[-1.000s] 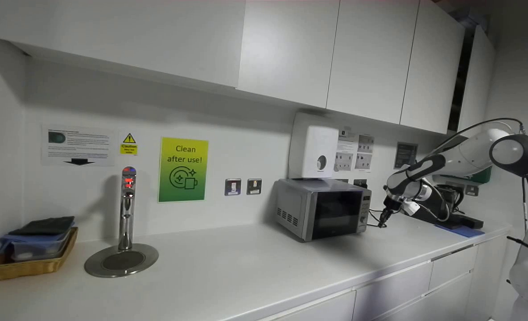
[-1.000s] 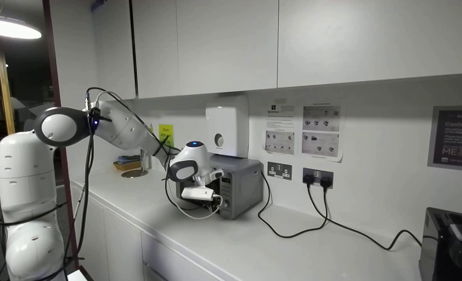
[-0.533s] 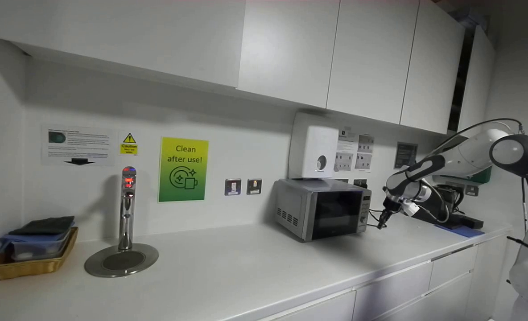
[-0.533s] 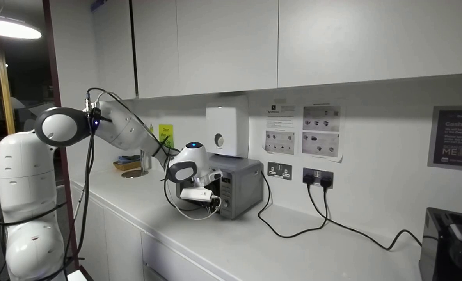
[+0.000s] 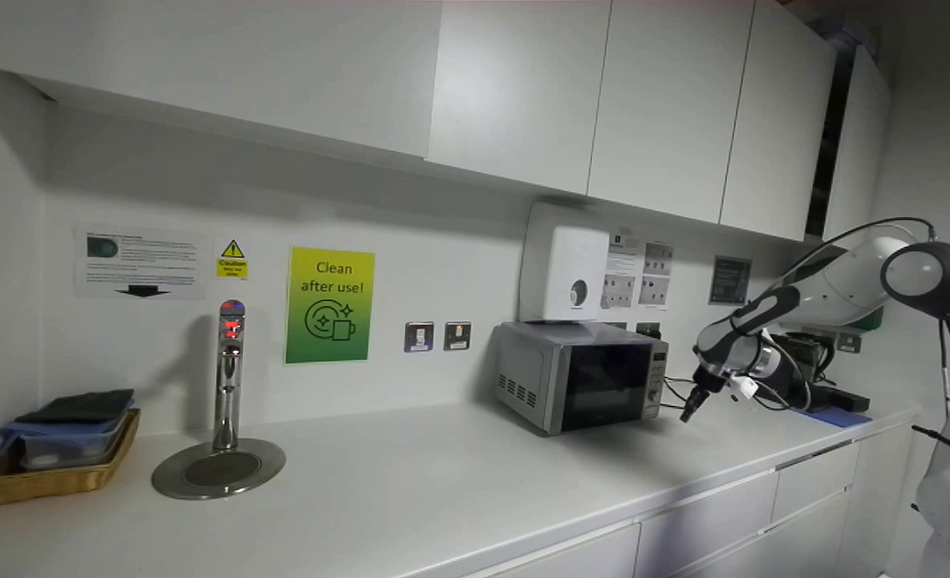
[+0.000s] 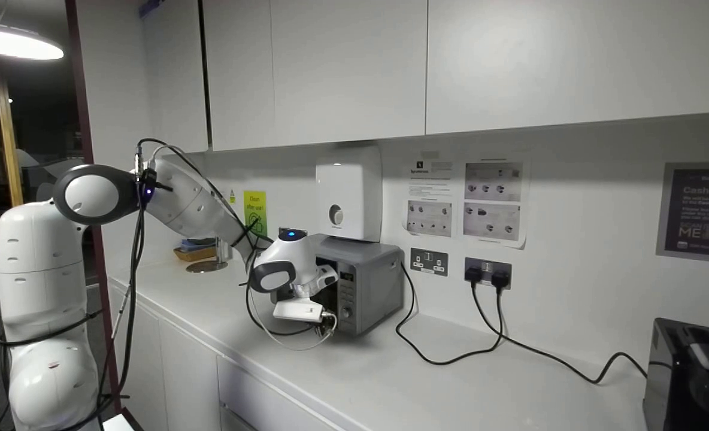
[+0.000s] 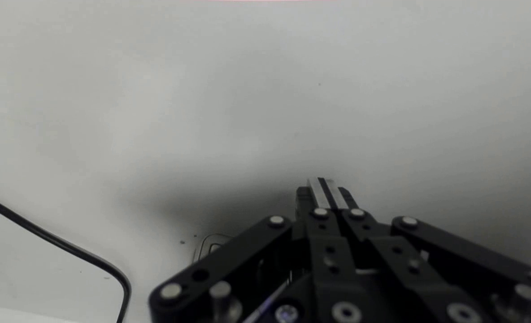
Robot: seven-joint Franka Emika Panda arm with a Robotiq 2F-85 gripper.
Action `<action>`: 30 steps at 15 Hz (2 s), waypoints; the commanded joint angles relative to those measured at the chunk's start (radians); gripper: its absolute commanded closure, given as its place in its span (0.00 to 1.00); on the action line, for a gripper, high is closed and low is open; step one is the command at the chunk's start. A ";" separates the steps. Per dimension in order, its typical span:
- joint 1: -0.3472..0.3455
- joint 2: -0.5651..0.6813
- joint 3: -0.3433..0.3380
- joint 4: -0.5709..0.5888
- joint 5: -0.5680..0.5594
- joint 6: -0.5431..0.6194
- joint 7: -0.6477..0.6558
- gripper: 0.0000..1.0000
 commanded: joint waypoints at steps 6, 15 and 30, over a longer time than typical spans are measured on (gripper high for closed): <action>0.003 -0.025 0.014 -0.051 0.316 0.111 -0.323 1.00; 0.010 -0.002 0.020 -0.013 0.597 0.135 -0.576 1.00; 0.038 0.016 0.039 0.027 1.017 0.236 -0.835 1.00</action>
